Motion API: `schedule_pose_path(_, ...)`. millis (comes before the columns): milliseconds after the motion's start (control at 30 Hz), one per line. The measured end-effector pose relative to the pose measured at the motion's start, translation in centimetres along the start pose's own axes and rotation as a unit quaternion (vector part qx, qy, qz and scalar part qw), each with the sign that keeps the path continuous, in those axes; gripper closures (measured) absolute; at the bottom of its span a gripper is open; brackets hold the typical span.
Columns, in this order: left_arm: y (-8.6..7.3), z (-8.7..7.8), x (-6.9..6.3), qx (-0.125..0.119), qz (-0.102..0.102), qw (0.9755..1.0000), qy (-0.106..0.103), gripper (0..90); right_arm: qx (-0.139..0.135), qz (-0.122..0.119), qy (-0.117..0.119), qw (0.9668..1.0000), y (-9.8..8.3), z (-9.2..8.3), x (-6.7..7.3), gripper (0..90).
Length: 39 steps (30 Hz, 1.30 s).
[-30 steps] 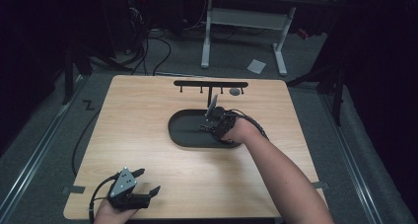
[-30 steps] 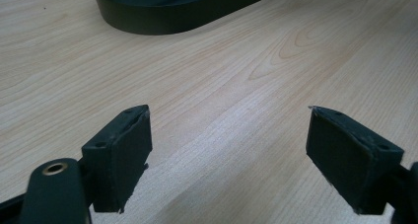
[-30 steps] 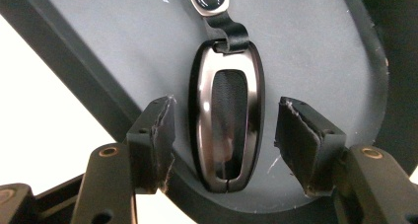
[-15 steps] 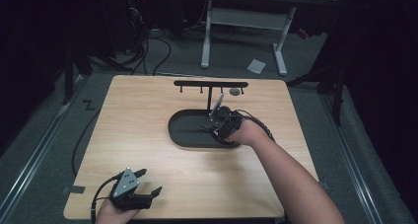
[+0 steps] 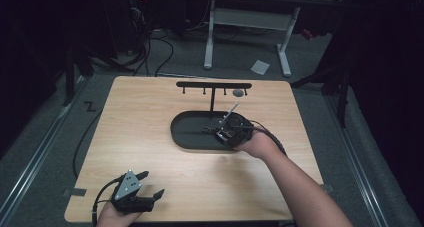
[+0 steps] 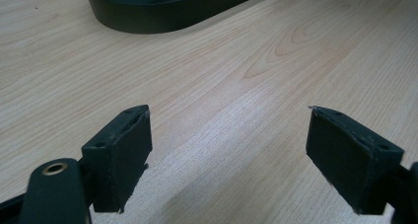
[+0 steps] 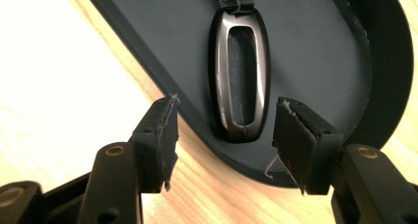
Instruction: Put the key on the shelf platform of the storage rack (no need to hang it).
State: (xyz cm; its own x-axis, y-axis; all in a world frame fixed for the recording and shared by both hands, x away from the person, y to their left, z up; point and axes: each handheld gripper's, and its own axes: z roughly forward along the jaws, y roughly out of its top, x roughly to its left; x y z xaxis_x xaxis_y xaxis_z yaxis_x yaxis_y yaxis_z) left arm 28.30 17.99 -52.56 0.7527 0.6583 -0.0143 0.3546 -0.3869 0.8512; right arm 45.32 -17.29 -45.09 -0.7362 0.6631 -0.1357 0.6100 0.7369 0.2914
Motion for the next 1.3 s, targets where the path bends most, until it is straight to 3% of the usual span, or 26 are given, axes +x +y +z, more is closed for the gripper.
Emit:
schedule_pose_path(200,-0.1,0.1,-0.1,0.001,-0.001,1.0000,0.000,18.2,-0.024,0.000,-0.007,0.9997,-1.7,-0.1,0.7,43.3)
schedule_pose_path(267,-0.1,0.1,-0.1,0.000,-0.001,1.0000,0.001,18.3,-0.046,0.003,-0.014,0.9988,-2.4,-0.2,1.0,44.5)
schedule_pose_path(367,-0.1,0.1,0.0,0.001,-0.002,1.0000,0.001,18.3,-0.066,0.014,-0.003,0.9977,-3.5,-0.1,1.3,44.5)
schedule_pose_path(533,-0.1,0.1,0.0,0.001,-0.002,1.0000,0.001,18.2,-0.110,0.034,0.001,0.9934,-5.8,0.2,2.1,42.8)
schedule_pose_path(700,0.0,0.1,-0.2,0.003,0.002,1.0000,0.000,18.2,-0.167,0.062,0.003,0.9840,-8.9,0.4,3.1,42.5)
schedule_pose_path(933,0.0,0.2,-0.4,0.006,0.005,1.0000,0.000,18.2,-0.224,0.085,-0.005,0.9708,-12.8,0.4,5.0,40.6)
schedule_pose_path(1067,0.1,0.3,-0.5,0.005,0.008,1.0000,-0.002,18.2,-0.254,0.114,0.000,0.9605,-15.2,0.8,6.3,39.9)
schedule_pose_path(1100,0.1,0.3,-0.5,0.005,0.008,1.0000,-0.002,18.2,-0.275,0.123,-0.011,0.9535,-16.4,1.0,7.0,40.0)
schedule_pose_path(1133,0.2,0.3,-0.6,0.004,0.008,1.0000,-0.003,18.2,-0.282,0.124,-0.014,0.9512,-16.9,1.0,7.4,39.8)
schedule_pose_path(1167,0.2,0.3,-0.6,0.003,0.008,1.0000,-0.004,18.3,-0.281,0.123,-0.011,0.9518,-17.0,0.7,7.4,37.9)
schedule_pose_path(1267,0.2,0.5,-0.8,0.006,0.011,0.9999,-0.005,18.2,-0.302,0.118,-0.029,0.9454,-17.0,0.1,7.4,36.6)
schedule_pose_path(1300,0.2,0.6,-0.8,0.008,0.011,0.9999,-0.007,18.2,-0.301,0.124,-0.031,0.9450,-17.0,0.3,7.5,36.6)
